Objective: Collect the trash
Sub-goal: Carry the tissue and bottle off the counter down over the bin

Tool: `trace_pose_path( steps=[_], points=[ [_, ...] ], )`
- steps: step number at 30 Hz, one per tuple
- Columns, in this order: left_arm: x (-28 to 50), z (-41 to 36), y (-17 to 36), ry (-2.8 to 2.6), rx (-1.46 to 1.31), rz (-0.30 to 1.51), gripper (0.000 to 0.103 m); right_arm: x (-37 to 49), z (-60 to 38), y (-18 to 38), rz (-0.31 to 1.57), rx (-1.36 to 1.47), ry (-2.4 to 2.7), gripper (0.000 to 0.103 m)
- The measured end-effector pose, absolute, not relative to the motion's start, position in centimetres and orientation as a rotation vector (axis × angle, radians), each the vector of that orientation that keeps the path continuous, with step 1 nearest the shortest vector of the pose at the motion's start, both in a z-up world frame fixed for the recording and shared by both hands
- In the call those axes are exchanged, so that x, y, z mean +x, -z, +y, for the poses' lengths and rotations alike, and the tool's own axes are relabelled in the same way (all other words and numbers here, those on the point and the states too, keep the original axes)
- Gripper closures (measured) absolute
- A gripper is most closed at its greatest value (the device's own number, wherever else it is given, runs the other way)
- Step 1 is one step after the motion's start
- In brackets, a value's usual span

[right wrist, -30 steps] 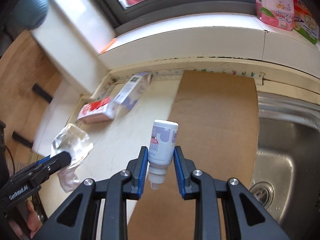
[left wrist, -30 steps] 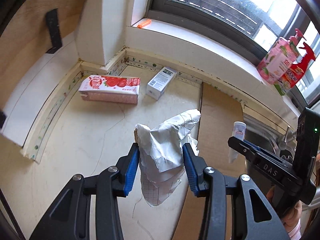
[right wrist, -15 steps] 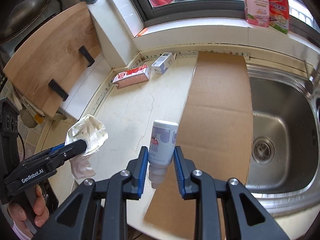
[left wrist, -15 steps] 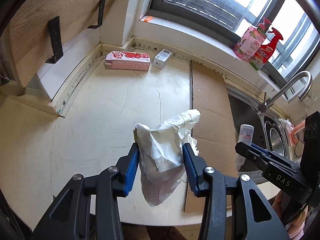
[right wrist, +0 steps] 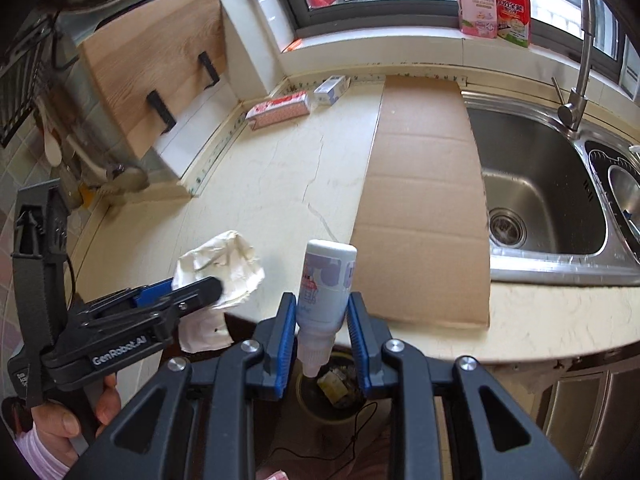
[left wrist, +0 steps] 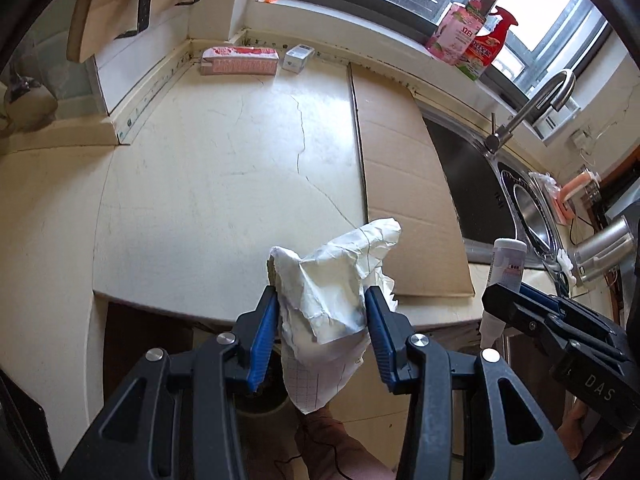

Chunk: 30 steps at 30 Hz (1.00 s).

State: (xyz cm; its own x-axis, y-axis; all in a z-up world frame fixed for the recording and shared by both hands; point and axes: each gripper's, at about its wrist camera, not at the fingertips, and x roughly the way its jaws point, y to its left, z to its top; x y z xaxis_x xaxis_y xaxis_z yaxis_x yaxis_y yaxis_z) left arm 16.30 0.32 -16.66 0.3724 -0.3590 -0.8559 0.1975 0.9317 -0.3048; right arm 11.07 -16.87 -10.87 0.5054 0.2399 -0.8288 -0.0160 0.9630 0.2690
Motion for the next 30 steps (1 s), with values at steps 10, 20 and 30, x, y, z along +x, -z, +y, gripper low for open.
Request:
trace_pose_path(
  steps=[10, 20, 30],
  points=[
    [10.6, 1.3, 22.9, 0.268, -0.119, 1.244, 0.061, 7.5, -13.5, 17.0, 1.217, 0.155, -0.283, 0.077],
    [6.3, 3.8, 32.2, 0.040, -0.148, 1.383, 0.061, 5.4, -10.1, 26.6, 1.350, 0.035, -0.457, 0.077],
    [5.2, 3.9, 41.4, -0.076, -0.112, 1.433, 0.061, 5.7, -8.6, 37.9, 1.433, 0.006, -0.510, 0.077]
  ],
)
